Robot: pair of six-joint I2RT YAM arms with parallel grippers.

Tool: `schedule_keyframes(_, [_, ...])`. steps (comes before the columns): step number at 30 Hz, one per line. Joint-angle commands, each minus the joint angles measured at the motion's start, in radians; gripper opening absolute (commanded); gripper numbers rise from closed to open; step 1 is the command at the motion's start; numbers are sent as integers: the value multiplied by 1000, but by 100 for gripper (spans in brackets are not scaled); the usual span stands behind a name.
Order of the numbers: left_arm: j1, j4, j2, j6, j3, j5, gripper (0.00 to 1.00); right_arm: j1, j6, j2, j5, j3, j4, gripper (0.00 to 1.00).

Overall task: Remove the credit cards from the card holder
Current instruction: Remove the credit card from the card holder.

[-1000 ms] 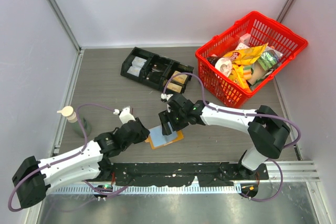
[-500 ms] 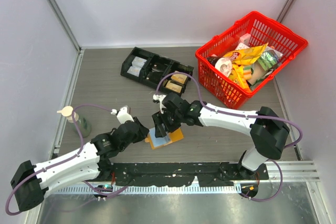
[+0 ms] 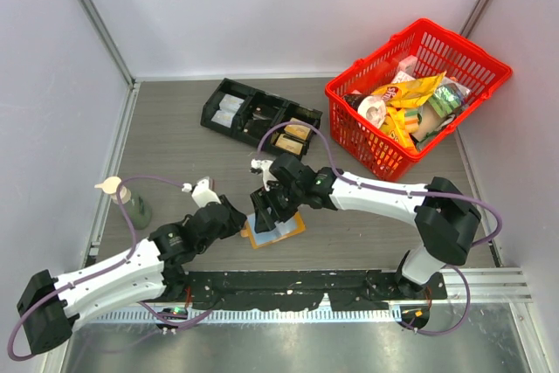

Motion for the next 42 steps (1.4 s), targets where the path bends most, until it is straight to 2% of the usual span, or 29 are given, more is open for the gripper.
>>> schedule_keyframes(1, [-5,-6,-32,-20,-11,-34,29,6,-25,19,-94,34,46,67])
schedule_keyframes(8, [-5,-56,-121,-50,-23,-81,29,23,-17,100,-123,69,26,68])
schedule_keyframes(13, [-4,-86,-179,-59,-32,-92,29,24,-25,117,-47,97,-9,68])
schedule_keyframes(16, [-4,-69,-179,-59,-38,-83,29,26,-19,87,51,80,-15,68])
schedule_keyframes(20, [-5,-9,-104,-45,-32,-28,30,18,1,65,186,50,-28,67])
schedule_keyframes(27, [-4,45,91,24,48,60,31,-39,61,25,176,-56,69,63])
schedule_keyframes(35, [-5,122,151,13,68,93,32,-48,84,2,254,-101,98,64])
schedule_keyframes(39, [-5,131,188,13,84,81,45,-49,95,-39,320,-128,112,64])
schedule_keyframes(42, [-4,132,229,24,112,73,52,-55,96,-70,343,-154,127,64])
